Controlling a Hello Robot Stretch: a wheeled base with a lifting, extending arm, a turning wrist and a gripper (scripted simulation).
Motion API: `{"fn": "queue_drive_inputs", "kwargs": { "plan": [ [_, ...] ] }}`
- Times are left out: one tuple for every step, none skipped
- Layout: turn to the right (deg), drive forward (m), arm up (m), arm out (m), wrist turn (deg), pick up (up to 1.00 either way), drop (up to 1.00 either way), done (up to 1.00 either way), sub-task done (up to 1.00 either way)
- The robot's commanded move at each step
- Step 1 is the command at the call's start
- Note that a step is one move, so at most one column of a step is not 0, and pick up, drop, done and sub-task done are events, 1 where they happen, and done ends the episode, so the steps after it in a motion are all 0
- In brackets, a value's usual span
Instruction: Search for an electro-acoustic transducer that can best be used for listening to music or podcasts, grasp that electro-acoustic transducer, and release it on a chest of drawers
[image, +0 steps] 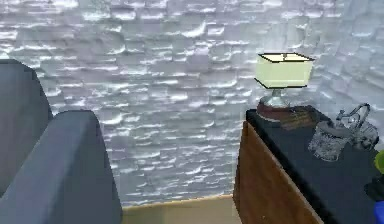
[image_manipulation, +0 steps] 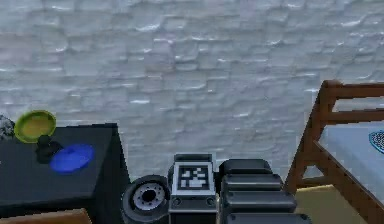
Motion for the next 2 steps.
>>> {"fn": "queue_drive_inputs", "kwargs": {
  "plan": [
    [0.0, 0.7, 0.0, 0.0, 0.0, 0.0, 0.0, 0.0, 0.0],
    [45.0, 0.0, 0.0, 0.0, 0.0, 0.0, 0.0, 0.0, 0.0]
  ]
}}
